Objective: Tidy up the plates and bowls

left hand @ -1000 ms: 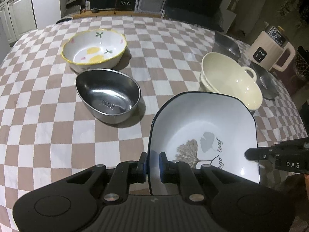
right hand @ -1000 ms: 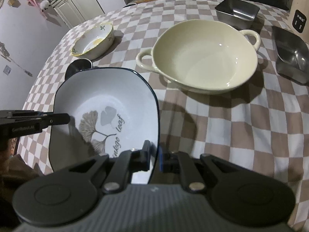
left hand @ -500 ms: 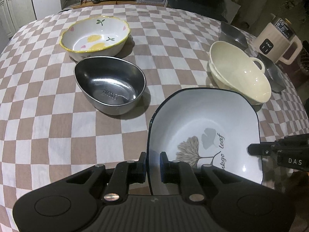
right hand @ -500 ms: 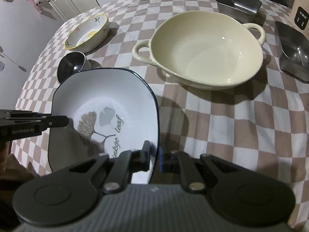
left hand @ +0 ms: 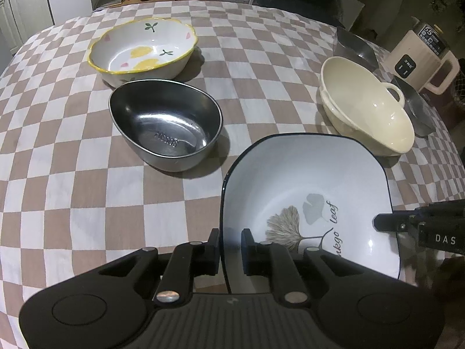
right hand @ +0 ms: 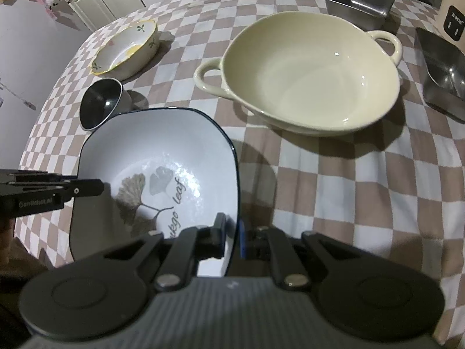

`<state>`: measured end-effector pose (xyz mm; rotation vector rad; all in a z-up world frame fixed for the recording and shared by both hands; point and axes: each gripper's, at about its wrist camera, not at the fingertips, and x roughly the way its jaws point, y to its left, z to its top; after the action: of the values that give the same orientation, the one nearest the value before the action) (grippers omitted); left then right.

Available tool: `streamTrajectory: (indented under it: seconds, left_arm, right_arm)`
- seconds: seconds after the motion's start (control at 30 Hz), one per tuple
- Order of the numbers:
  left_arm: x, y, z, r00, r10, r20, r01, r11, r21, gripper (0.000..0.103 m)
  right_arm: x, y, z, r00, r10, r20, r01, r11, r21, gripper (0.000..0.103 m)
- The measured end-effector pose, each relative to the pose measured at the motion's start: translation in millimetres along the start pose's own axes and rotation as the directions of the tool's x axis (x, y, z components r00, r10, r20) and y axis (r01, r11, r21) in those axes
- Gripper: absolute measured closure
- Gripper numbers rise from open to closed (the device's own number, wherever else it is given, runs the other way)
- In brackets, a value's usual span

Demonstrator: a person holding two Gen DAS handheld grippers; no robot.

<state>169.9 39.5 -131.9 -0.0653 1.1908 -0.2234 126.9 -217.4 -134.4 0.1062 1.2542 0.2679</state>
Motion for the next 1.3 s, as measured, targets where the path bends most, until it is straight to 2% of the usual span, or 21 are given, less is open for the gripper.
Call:
streamTrajectory:
  seconds: [0.63, 0.93, 1.3]
  left_arm:
    - [7, 3, 5, 1.000, 0.005, -0.007, -0.005, 1.000, -0.012, 0.087]
    - [11, 2, 5, 1.000, 0.007, -0.022, -0.007, 1.000, 0.002, 0.086]
    - [10, 2, 5, 0.999, 0.012, -0.043, -0.013, 1.000, 0.000, 0.086]
  right_arm:
    - [6, 7, 7, 0.999, -0.027, 0.029, 0.026, 1.000, 0.013, 0.092]
    - [10, 11, 8, 0.999, -0.044, 0.014, 0.044, 0.999, 0.009, 0.091]
    - [12, 10, 7, 1.000, -0.027, -0.009, 0.027, 1.000, 0.007, 0.089]
